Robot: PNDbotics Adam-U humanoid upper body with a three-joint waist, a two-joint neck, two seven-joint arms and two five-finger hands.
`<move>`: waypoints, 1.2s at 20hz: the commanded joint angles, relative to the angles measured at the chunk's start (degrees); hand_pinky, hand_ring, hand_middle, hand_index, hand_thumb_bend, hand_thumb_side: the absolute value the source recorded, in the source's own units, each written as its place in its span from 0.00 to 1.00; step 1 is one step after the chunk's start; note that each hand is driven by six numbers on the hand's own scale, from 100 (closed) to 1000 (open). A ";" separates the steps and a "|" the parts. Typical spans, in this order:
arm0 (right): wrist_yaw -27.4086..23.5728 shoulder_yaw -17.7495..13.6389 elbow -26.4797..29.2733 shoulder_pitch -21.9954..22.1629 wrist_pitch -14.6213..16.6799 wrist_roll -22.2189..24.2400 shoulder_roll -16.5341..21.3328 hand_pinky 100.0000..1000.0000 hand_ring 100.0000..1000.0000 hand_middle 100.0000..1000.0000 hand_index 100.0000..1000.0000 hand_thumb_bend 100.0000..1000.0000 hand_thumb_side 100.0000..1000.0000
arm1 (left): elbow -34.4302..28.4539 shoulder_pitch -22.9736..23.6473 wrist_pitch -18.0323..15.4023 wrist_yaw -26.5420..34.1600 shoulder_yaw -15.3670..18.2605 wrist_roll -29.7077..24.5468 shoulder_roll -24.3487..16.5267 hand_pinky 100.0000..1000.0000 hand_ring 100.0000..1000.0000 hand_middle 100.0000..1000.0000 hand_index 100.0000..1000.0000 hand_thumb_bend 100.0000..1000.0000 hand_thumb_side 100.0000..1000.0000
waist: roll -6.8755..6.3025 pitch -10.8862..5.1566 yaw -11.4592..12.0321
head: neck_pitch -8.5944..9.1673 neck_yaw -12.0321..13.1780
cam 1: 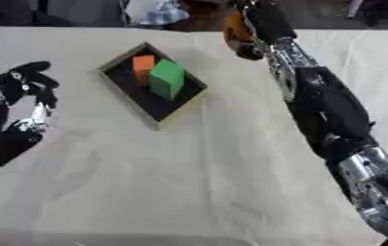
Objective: Pick up objects on the table and place them in the box.
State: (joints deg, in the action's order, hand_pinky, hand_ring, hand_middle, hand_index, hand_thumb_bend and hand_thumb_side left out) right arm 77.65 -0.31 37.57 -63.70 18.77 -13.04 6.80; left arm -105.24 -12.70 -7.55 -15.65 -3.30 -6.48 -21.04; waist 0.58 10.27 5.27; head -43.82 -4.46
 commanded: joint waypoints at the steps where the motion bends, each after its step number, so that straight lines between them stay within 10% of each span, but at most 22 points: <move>1: -2.71 2.29 1.15 -1.41 3.78 3.17 -0.97 0.74 0.66 0.22 0.83 0.00 0.03 | -0.72 -0.41 0.00 -0.03 0.25 0.10 -0.37 0.68 0.51 0.58 0.86 0.00 0.58 | 0.30 -0.33 0.06 | 0.03 0.08; 18: -3.11 10.88 1.63 1.17 17.25 14.48 -5.20 0.79 0.77 0.53 0.96 0.00 0.14 | -0.39 -0.13 -0.07 0.07 0.18 -0.01 -0.23 0.68 0.51 0.58 0.86 0.00 0.60 | 0.73 -0.35 -0.03 | -0.09 0.10; 24: 2.40 9.53 -1.05 2.42 17.01 21.27 -5.88 0.84 0.84 0.76 1.00 0.00 0.55 | -0.36 -0.11 -0.12 0.12 0.21 -0.05 -0.14 0.68 0.52 0.58 0.86 0.00 0.60 | 0.63 -0.31 -0.06 | 0.05 0.12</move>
State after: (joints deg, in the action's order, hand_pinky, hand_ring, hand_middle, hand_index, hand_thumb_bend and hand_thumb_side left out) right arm 78.85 9.72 36.54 -60.41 35.87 7.02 0.79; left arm -104.93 -12.52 -7.57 -15.65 -3.30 -6.51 -20.56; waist 0.70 10.27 5.23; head -43.82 -4.43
